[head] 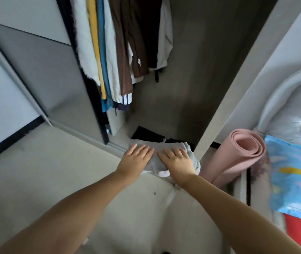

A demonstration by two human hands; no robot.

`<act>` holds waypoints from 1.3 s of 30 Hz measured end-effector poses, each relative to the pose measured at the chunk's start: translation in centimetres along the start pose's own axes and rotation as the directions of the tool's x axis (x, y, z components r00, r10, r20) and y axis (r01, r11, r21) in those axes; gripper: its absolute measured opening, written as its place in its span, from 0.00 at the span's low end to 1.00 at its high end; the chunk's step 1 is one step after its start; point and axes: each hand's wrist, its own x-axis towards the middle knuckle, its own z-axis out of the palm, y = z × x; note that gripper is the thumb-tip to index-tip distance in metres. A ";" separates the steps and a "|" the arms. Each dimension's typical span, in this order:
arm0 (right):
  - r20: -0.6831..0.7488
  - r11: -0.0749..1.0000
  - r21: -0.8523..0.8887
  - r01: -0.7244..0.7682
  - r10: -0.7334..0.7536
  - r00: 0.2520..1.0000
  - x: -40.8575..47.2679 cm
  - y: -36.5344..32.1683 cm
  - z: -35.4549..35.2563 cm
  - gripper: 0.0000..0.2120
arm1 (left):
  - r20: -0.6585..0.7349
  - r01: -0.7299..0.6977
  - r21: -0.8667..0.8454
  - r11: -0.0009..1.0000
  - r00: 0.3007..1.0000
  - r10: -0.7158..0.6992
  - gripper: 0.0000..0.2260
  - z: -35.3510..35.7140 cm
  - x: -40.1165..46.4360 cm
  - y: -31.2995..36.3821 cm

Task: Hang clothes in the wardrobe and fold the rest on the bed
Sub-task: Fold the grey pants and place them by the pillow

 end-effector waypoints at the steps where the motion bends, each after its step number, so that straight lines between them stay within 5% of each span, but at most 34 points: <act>1: -0.013 1.000 -0.015 -0.005 0.005 1.000 1.1 -0.2 -0.1 0.26 | 0.004 -0.014 -0.003 1.000 1.000 0.014 0.18 0.4 0.3 -1.0; 17: 0.114 0.991 0.051 -0.127 0.121 0.986 23.0 10.4 4.9 0.28 | 0.091 -0.080 -0.079 0.994 0.992 0.087 0.29 14.0 19.7 -14.4; 24: 0.243 0.957 0.005 -0.289 0.279 0.929 29.4 16.3 10.3 0.27 | 0.133 -0.197 -0.096 0.976 0.969 0.209 0.31 22.1 28.2 -16.3; 29: 0.194 0.911 -0.144 -0.388 0.410 0.891 32.6 21.9 17.5 0.28 | 0.298 -0.231 -0.111 0.967 0.920 0.254 0.34 32.4 35.3 -15.2; 39: 0.126 0.774 -0.141 -0.617 0.632 0.765 34.5 29.3 38.0 0.32 | 0.159 -0.380 -0.109 0.918 0.905 0.394 0.27 54.4 42.7 -8.1</act>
